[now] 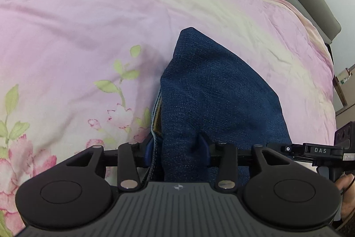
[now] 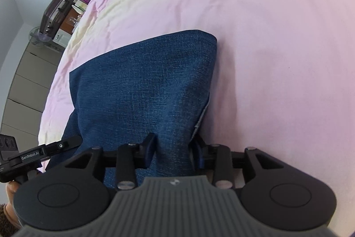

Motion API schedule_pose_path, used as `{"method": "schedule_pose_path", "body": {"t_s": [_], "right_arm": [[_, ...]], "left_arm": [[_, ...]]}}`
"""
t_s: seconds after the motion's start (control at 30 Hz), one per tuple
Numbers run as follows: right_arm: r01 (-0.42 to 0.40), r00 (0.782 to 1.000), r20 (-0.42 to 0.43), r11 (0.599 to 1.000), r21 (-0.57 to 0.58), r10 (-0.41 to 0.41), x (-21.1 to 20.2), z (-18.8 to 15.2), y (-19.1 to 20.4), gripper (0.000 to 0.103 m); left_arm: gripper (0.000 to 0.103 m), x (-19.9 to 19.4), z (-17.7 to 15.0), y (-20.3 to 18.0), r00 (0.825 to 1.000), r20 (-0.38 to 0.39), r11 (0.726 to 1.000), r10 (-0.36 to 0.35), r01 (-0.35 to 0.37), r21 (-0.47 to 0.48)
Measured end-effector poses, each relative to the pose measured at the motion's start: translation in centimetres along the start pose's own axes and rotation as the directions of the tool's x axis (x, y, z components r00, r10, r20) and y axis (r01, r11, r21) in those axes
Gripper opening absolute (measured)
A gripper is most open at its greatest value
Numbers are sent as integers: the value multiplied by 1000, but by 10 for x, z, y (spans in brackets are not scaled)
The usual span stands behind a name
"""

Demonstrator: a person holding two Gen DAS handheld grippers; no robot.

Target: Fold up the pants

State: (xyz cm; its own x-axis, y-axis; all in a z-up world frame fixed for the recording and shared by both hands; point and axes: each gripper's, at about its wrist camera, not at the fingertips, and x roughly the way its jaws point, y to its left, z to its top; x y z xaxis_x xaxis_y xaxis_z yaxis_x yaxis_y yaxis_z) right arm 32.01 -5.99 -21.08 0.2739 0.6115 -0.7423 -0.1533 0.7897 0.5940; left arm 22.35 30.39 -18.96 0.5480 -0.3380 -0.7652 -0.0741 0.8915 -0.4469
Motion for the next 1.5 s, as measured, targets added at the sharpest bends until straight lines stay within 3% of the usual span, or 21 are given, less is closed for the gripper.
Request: {"method": "schedule_pose_path", "body": {"t_s": [0.1, 0.17, 0.23, 0.3, 0.4, 0.53, 0.67, 0.8, 0.9, 1.03, 1.1, 1.2, 1.3, 1.4, 1.43, 1.5], "right_arm": [[56, 998, 37, 997, -57, -54, -15, -1, 15, 45], [125, 988, 101, 985, -119, -114, -34, -5, 24, 46], [150, 980, 152, 977, -152, -127, -55, -13, 30, 46], [150, 978, 175, 971, -185, -117, -76, -29, 36, 42], [158, 977, 181, 953, -260, -112, -92, -62, 52, 32], [180, 980, 147, 915, -362, -134, -82, -106, 65, 29], [268, 962, 174, 858, -439, -211, -62, -130, 68, 34], [259, 965, 134, 885, -388, -223, -63, -120, 58, 36], [244, 968, 155, 890, -385, -198, -88, -116, 68, 38], [238, 961, 230, 883, -403, -155, -136, -118, 94, 55], [254, 946, 295, 869, -425, -133, -165, -124, 111, 65], [320, 901, 419, 828, -460, -116, -209, -141, 136, 78], [360, 853, 516, 807, -468, -81, -246, -164, 151, 88], [399, 795, 604, 797, -453, -54, -279, -190, 157, 96], [408, 776, 629, 795, -449, -43, -290, -200, 157, 96], [424, 749, 662, 791, -441, -32, -305, -219, 156, 98]], "left_arm": [[40, -27, 0, -17, 998, 43, 996, 52, -54, 64], [34, -49, -5, -37, 990, 99, 981, 96, -111, 160], [33, -71, -14, -50, 986, 144, 971, 87, -116, 208], [24, -80, -24, -63, 988, 136, 966, 75, -106, 237], [16, -76, -41, -77, 975, 137, 929, 172, -207, 306], [13, -55, -54, -65, 961, 118, 915, 248, -273, 299], [12, -39, -59, -51, 960, 85, 918, 267, -280, 281], [12, -50, -53, -60, 951, 92, 911, 294, -308, 273], [18, -78, -55, -80, 939, 154, 895, 307, -340, 289], [32, -136, -65, -122, 900, 293, 869, 322, -404, 287], [55, -164, -78, -146, 864, 378, 847, 332, -449, 283], [75, -200, -103, -185, 805, 494, 821, 327, -501, 273], [92, -224, -126, -216, 760, 558, 807, 333, -536, 248], [96, -240, -149, -242, 704, 622, 800, 343, -566, 200], [98, -243, -156, -248, 695, 633, 802, 340, -566, 191], [99, -244, -168, -257, 701, 628, 814, 337, -552, 179]]}}
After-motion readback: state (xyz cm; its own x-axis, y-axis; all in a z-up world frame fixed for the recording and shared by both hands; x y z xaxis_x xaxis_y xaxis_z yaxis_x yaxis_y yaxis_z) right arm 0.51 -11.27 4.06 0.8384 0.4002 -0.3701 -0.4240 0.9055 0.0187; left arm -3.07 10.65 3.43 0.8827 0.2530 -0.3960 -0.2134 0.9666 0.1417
